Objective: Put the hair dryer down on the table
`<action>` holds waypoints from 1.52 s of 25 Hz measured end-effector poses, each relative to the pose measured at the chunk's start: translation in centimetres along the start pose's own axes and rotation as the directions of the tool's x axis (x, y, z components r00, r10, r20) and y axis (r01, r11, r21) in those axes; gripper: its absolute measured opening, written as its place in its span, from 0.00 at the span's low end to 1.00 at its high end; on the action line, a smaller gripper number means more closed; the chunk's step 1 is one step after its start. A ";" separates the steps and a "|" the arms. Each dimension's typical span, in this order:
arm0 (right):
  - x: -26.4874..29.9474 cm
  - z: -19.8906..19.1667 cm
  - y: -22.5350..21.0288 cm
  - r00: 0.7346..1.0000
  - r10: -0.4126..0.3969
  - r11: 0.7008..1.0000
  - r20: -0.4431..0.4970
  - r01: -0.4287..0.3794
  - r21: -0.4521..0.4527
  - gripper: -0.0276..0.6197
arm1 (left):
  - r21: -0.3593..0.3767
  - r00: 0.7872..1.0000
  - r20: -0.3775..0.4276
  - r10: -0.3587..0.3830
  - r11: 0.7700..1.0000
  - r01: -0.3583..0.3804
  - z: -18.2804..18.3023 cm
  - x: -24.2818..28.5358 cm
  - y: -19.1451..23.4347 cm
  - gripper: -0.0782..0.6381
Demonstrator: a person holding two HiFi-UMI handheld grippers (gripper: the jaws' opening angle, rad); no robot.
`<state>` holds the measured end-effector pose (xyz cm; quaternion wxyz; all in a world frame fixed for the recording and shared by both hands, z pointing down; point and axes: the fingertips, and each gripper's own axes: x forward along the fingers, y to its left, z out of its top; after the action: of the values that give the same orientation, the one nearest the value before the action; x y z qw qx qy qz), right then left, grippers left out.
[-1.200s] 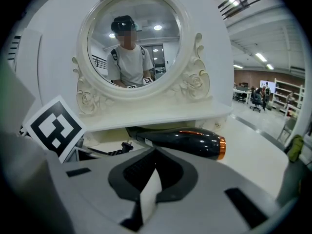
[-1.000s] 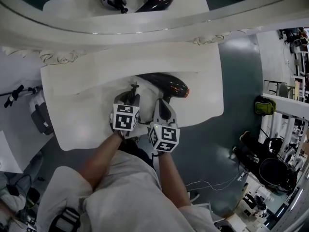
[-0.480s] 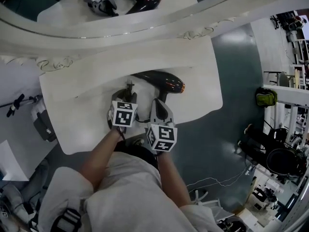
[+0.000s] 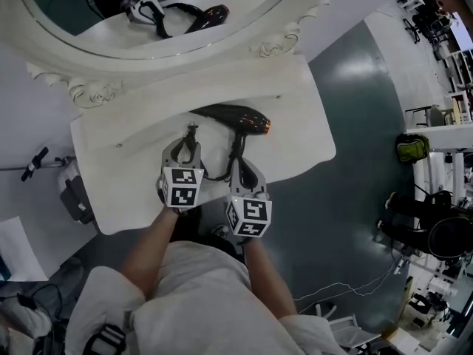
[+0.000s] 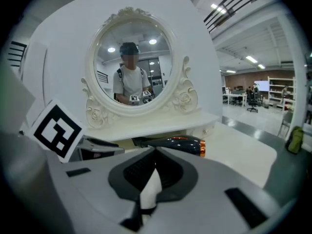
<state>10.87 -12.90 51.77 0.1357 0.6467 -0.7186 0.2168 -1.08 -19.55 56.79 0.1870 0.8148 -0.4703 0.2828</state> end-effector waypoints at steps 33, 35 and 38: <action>-28.9 6.0 1.6 0.879 0.082 0.982 0.469 0.009 -0.189 0.07 | 0.013 0.866 0.499 -0.036 0.999 0.034 2.8 -27.7 -20.1 0.12; -30.0 5.9 0.9 0.876 0.066 0.984 0.478 0.023 -0.178 0.07 | 0.017 0.862 0.505 -0.041 0.999 0.038 2.7 -28.1 -20.8 0.12; -31.2 5.6 -0.1 0.876 0.041 0.985 0.480 0.045 -0.167 0.07 | 0.029 0.855 0.515 -0.061 0.998 0.054 2.9 -28.8 -22.1 0.12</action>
<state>15.40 11.57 32.07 0.0083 0.6668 -0.7450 -0.0143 7.58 8.58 35.33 0.0573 0.8756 -0.4769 0.0519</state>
